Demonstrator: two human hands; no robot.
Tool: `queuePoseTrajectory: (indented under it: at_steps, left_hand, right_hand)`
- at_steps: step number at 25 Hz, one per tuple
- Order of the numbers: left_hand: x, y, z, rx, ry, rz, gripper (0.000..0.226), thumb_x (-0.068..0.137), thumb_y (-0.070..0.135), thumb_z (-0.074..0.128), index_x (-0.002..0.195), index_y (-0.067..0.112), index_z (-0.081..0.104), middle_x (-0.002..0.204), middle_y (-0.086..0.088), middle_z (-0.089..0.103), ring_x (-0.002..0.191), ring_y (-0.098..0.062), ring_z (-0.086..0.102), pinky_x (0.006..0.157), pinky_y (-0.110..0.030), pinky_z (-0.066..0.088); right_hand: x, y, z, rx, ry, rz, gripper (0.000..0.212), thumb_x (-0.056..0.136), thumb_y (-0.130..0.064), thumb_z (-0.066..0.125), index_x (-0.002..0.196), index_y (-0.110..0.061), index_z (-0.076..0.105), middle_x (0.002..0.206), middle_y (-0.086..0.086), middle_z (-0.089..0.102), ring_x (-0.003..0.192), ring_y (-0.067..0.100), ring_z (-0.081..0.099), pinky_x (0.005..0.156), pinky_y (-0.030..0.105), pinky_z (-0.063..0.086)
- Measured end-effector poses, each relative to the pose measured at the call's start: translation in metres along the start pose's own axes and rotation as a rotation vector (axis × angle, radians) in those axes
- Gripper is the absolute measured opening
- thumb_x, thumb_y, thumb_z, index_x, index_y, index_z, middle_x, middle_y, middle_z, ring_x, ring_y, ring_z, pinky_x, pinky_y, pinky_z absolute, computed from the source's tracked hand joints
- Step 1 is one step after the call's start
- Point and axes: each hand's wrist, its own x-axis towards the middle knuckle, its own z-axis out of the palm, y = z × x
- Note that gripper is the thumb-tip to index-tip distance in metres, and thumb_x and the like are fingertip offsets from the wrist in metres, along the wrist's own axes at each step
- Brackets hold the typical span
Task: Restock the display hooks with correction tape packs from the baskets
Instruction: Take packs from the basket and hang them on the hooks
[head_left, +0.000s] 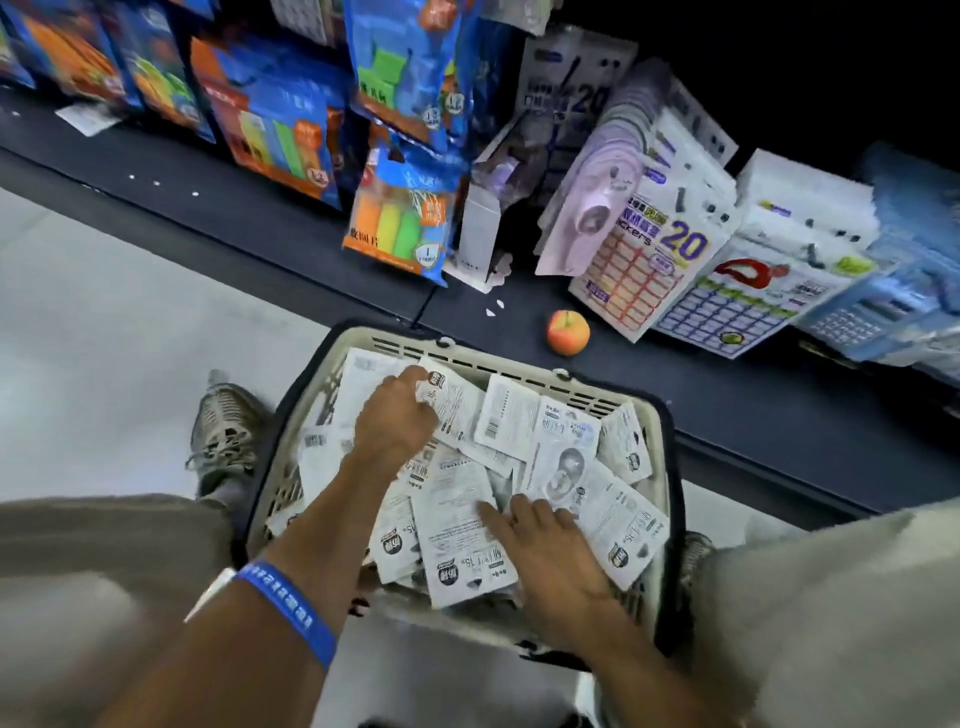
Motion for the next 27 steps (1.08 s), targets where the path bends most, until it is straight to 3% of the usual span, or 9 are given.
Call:
queuePoseTrajectory:
  at_steps: [6, 9, 11, 12, 15, 19, 21, 24, 27]
  left_hand:
    - [0.037, -0.015, -0.056, 0.039, -0.414, 0.237, 0.053, 0.091, -0.014, 0.049, 0.132, 0.014, 0.067, 0.117, -0.008, 0.072, 0.075, -0.008, 0.064, 0.054, -0.01, 0.046]
    - [0.046, -0.002, -0.075, 0.245, -0.512, 0.44, 0.053, 0.083, -0.006, 0.068, 0.128, 0.022, 0.07, 0.104, 0.003, 0.076, 0.08, -0.006, 0.065, 0.07, -0.019, 0.054]
    - [0.043, 0.005, -0.075, 0.231, -0.451, 0.522, 0.031, 0.079, 0.006, 0.078, 0.105, 0.024, 0.08, 0.097, 0.006, 0.078, 0.085, -0.008, 0.07, 0.079, -0.027, 0.057]
    - [0.04, 0.009, -0.075, 0.147, -0.428, 0.561, 0.022, 0.079, 0.006, 0.079, 0.096, 0.019, 0.081, 0.093, 0.005, 0.077, 0.085, -0.012, 0.071, 0.079, -0.033, 0.057]
    - [0.038, 0.037, -0.088, -0.067, -0.346, 0.726, 0.009, 0.084, -0.002, 0.076, 0.091, 0.003, 0.078, 0.09, -0.001, 0.059, 0.092, -0.024, 0.06, 0.085, -0.034, 0.047]
    - [0.037, 0.075, -0.125, -0.193, -0.24, 0.839, 0.008, 0.084, 0.005, 0.079, 0.09, 0.012, 0.078, 0.111, -0.003, 0.057, 0.108, -0.014, 0.054, 0.101, -0.026, 0.04]
    - [0.031, 0.083, -0.142, -0.218, -0.271, 0.809, 0.01, 0.085, 0.004, 0.078, 0.088, 0.013, 0.076, 0.11, 0.001, 0.06, 0.103, -0.003, 0.058, 0.095, -0.021, 0.044]
    - [0.025, 0.083, -0.16, -0.379, -0.39, 0.654, 0.008, 0.086, -0.004, 0.074, 0.085, 0.004, 0.074, 0.076, 0.007, 0.071, 0.068, 0.001, 0.064, 0.068, -0.019, 0.052]
    - [0.022, 0.076, -0.173, -0.473, -0.336, 0.518, 0.022, 0.086, -0.004, 0.074, 0.075, 0.015, 0.075, 0.065, 0.009, 0.073, 0.062, -0.001, 0.064, 0.064, -0.02, 0.055]
  right_hand:
    - [0.05, -0.006, -0.051, 0.222, 0.041, -0.12, 0.083, 0.081, -0.016, 0.077, 0.152, -0.029, 0.036, 0.155, 0.003, 0.042, 0.134, 0.027, 0.042, 0.112, 0.044, 0.033]
    - [0.06, 0.01, -0.102, 0.805, 0.048, 0.028, 0.023, 0.087, -0.023, 0.076, 0.104, -0.039, 0.077, 0.097, -0.018, 0.075, 0.084, 0.001, 0.063, 0.078, 0.032, 0.051]
    - [0.059, 0.025, -0.13, 1.151, 0.143, 0.163, 0.034, 0.085, -0.023, 0.081, 0.055, -0.033, 0.069, 0.051, -0.018, 0.058, 0.047, -0.003, 0.045, 0.052, 0.023, 0.038]
    - [0.057, 0.034, -0.139, 1.274, 0.197, 0.206, 0.041, 0.083, -0.02, 0.082, 0.048, -0.025, 0.061, 0.046, -0.015, 0.048, 0.044, 0.0, 0.039, 0.049, 0.019, 0.032]
    - [0.045, 0.052, -0.157, 1.554, 0.34, 0.317, 0.035, 0.081, -0.019, 0.083, 0.055, -0.021, 0.06, 0.057, -0.012, 0.058, 0.051, 0.003, 0.05, 0.052, 0.015, 0.038]
    - [0.041, 0.043, -0.161, 1.877, 0.451, 0.197, 0.028, 0.082, -0.008, 0.077, 0.068, -0.009, 0.053, 0.08, -0.012, 0.075, 0.068, 0.003, 0.069, 0.061, 0.018, 0.052]
    - [0.045, 0.029, -0.167, 1.953, 0.498, 0.108, 0.029, 0.077, -0.012, 0.078, 0.07, -0.007, 0.05, 0.084, -0.008, 0.076, 0.073, 0.006, 0.07, 0.065, 0.018, 0.055]
    - [0.057, 0.021, -0.179, 2.073, 0.549, 0.018, 0.028, 0.075, -0.009, 0.078, 0.069, -0.007, 0.052, 0.089, -0.001, 0.073, 0.08, 0.012, 0.069, 0.073, 0.024, 0.058]
    - [0.064, 0.021, -0.195, 2.169, 0.542, -0.007, 0.032, 0.079, -0.001, 0.075, 0.06, -0.015, 0.054, 0.076, 0.002, 0.071, 0.067, 0.012, 0.066, 0.062, 0.024, 0.058]
